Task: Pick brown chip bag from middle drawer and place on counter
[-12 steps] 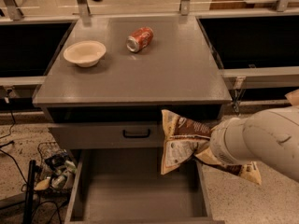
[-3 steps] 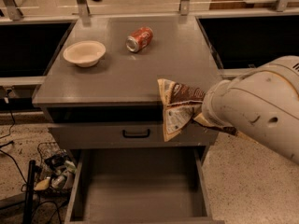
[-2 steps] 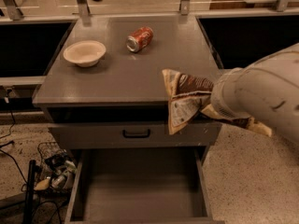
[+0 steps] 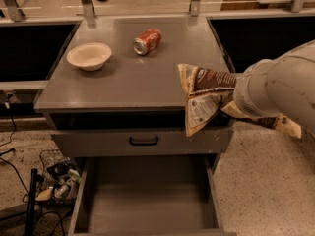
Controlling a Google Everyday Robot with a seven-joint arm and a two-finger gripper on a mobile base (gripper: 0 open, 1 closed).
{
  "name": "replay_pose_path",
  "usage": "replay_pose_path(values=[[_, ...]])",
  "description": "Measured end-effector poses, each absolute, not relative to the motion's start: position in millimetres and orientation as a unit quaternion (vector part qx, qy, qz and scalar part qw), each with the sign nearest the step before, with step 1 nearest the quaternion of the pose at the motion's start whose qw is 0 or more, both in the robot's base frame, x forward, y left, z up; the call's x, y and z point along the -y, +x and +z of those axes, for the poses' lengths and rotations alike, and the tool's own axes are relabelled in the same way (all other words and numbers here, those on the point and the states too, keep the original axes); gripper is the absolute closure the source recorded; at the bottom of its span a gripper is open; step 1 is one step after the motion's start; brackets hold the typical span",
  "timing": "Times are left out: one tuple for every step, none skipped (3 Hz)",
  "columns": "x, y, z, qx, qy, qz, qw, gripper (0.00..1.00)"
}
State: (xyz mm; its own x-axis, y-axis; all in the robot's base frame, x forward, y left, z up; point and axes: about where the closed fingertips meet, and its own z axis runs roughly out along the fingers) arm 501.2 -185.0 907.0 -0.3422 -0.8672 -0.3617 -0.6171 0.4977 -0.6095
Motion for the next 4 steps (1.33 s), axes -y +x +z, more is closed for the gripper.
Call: replay_pose_path(values=[[178.8,516.5,899.7,-0.800,-0.466,-0.176,0.335,1.00],[160.6,550.0,904.5,-0.794,-0.478,-0.167,0.335,1.00],[113.3,597.7,913.4,-0.784,-0.499,-0.145,0.339,1.00],[113.3,597.8,913.3,-0.784,-0.499,-0.145,0.339,1.00]])
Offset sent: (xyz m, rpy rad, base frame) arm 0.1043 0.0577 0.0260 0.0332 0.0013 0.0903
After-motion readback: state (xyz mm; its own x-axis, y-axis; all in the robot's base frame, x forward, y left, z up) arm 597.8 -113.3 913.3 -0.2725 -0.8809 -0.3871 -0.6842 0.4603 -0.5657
